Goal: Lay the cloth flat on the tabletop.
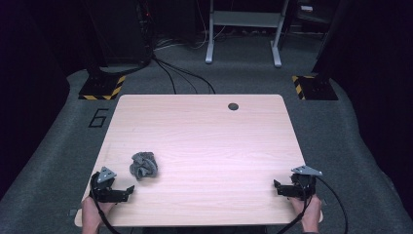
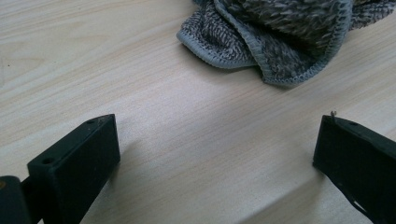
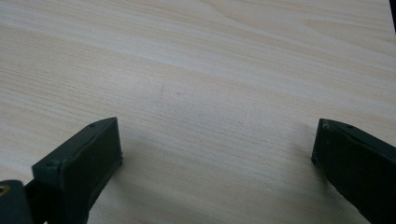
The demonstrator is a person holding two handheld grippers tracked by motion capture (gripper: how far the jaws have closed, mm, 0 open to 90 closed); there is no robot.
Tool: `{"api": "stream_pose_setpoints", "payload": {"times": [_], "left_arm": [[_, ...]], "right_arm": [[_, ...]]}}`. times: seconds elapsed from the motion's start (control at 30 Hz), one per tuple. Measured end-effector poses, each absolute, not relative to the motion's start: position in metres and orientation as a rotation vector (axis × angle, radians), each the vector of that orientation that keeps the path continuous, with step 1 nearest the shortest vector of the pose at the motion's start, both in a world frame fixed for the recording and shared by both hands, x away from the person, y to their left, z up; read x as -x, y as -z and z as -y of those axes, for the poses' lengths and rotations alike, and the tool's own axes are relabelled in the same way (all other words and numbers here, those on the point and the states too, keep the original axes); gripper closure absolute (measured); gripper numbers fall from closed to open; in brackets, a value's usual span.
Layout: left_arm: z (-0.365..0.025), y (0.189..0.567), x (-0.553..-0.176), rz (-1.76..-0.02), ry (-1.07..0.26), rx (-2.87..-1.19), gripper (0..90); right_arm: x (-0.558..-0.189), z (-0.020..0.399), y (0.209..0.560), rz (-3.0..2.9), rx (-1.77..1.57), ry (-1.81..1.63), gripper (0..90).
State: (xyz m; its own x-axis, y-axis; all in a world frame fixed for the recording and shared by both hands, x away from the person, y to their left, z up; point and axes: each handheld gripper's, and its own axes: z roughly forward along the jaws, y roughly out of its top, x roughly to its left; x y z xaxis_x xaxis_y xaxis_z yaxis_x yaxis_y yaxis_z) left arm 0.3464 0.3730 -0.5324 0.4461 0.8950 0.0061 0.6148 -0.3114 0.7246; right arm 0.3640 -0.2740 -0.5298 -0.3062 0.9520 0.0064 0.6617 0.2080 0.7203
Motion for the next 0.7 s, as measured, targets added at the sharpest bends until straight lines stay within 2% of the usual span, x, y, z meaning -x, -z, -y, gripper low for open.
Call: {"api": "stream_pose_setpoints", "payload": {"times": [0.7], "left_arm": [[-0.3741, 0.5314, -0.3466, -1.274, -0.543, -2.049, 0.1]], "right_arm": [[-0.3639, 0.2737, 0.5299, -2.037, -1.498, -0.876, 1.3]]}}
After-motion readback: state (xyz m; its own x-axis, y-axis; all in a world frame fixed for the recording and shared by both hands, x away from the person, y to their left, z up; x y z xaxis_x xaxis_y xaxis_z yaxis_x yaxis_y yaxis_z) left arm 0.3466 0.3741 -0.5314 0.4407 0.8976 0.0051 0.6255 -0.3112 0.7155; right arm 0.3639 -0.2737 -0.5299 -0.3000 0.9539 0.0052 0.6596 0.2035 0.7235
